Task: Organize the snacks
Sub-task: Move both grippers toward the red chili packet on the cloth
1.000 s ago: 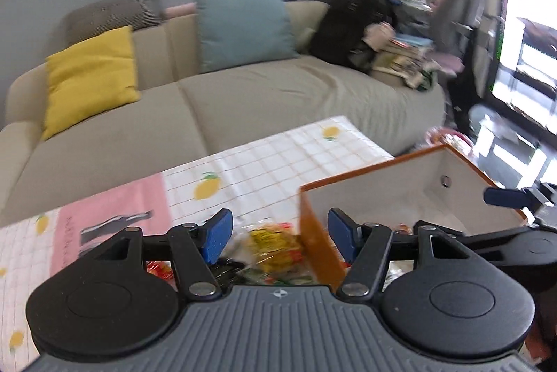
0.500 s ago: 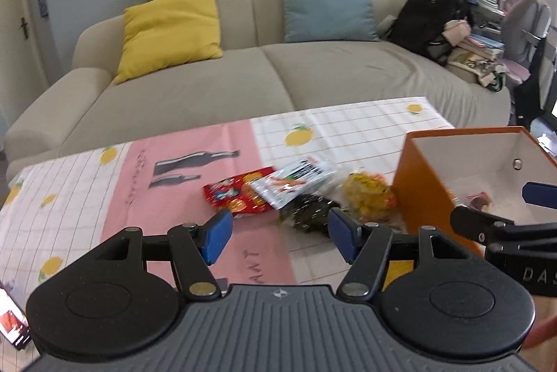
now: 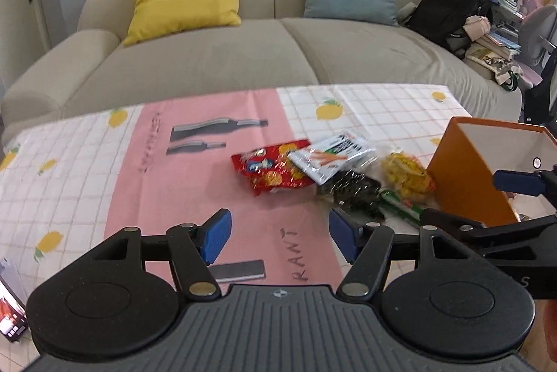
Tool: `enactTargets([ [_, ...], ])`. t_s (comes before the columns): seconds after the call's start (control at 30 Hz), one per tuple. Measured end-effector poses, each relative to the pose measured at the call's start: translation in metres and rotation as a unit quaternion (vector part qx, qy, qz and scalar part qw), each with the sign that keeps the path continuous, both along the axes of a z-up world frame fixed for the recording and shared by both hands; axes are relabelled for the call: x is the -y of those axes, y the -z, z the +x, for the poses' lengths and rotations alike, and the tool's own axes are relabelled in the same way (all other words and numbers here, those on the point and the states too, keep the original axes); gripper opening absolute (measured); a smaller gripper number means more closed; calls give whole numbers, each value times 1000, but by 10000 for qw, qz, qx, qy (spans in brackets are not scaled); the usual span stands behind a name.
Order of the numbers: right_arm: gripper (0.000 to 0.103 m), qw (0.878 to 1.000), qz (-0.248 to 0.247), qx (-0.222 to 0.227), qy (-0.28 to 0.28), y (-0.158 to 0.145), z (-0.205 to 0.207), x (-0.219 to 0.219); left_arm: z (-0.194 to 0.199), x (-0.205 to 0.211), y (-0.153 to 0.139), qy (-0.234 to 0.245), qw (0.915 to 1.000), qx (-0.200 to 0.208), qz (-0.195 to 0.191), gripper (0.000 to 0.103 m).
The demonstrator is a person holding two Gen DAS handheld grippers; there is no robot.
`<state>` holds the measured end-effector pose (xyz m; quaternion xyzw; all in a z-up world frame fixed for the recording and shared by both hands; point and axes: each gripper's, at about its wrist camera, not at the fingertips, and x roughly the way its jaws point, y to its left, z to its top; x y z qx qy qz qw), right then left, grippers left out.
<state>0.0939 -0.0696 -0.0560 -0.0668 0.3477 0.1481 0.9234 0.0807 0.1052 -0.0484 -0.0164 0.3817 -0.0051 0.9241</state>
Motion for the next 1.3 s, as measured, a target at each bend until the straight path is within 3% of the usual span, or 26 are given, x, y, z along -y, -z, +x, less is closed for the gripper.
enactTargets([
  [0.1, 95, 9998, -50, -147, -119, 10, 10, -8, 5, -10, 10, -36, 9998, -109, -155, 76],
  [0.33, 82, 9991, -261, -198, -259, 25, 39, -25, 33, -23, 24, 89, 9985, -223, -483, 76],
  [0.53, 70, 9973, -491, -283, -464, 42, 63, -36, 59, -23, 36, 361, 9982, -289, -393, 74],
  [0.63, 61, 9954, -586, -419, -625, 53, 70, -43, 73, -25, 45, 486, 9978, -339, -306, 68],
  [0.77, 59, 9939, -612, -538, -746, 64, 76, -52, 92, -35, 61, 456, 9976, -442, -262, 56],
  [0.83, 52, 9930, -661, -560, -804, 69, 80, -58, 100, -41, 69, 380, 9975, -498, -341, 52],
  [0.97, 51, 9918, -693, -584, -898, 78, 85, -67, 114, -48, 78, 126, 9970, -624, -439, 41],
  [1.1, 47, 9914, -794, -469, -934, 85, 87, -75, 124, -54, 82, -95, 9926, -689, -991, 37],
  [1.3, 34, 9901, -881, -321, -1044, 86, 88, -78, 136, -61, 89, -502, 9868, -771, -1332, 22],
])
